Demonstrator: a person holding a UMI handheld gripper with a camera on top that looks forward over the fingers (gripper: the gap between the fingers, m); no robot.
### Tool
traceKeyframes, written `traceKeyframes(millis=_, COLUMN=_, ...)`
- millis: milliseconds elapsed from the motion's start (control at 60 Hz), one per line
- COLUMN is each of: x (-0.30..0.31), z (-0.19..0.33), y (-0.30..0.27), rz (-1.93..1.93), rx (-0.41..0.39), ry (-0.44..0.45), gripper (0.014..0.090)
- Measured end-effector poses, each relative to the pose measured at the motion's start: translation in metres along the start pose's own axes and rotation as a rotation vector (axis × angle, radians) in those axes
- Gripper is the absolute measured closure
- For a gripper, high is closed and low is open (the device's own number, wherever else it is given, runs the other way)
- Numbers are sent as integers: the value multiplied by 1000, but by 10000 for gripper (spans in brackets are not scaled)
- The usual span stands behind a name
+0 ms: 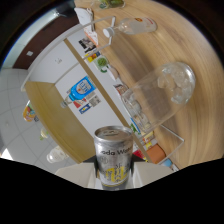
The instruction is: Make me a cup of Mojito.
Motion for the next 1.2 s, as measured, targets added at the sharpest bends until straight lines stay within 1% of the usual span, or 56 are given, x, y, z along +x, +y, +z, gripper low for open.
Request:
traceKeyframes(millis=50, x=-6, z=-1, y=-1, rz=54, rx=5, ry=-27, gripper=534)
traceKeyframes(millis=133, x=-8, z=3, y=-4, rz=72, rx=8, ry=-40, gripper=535)
traceKeyframes(millis=283, x=-12, z=3, y=-2, rz=40, rx=3, ry=-35, gripper=535)
traceKeyframes(millis=367, x=-16, z=3, y=2, rz=-83, rx=5, ry=-11, gripper=538)
traceKeyframes(millis=483, x=-24, z=0, y=11, rz=-449, rx=10, ry=61, gripper=536)
traceKeyframes(millis=567, x=-33, z=-1, y=17, rz=-874, rx=40, ry=128, gripper=535)
traceKeyframes(millis=683, x=-42, z=4, y=32, rz=-1416, rx=59, ry=171, gripper=532)
traceKeyframes(millis=767, x=-29, z=9, y=38, rz=-1685, rx=42, ry=193, gripper=532)
traceKeyframes(millis=867, x=2, z=14, y=40, rz=-1917, rx=16, ry=220, gripper=532)
traceKeyframes(millis=900, x=13, z=16, y=39, rz=-1964, rx=-14, ry=231, gripper=532)
traceKeyframes(millis=1017, x=65, z=22, y=27, rz=-2049, rx=-104, ry=296, gripper=534)
traceKeyframes(millis=1200, x=130, z=24, y=1, rz=-2082, rx=-178, ry=392, gripper=532)
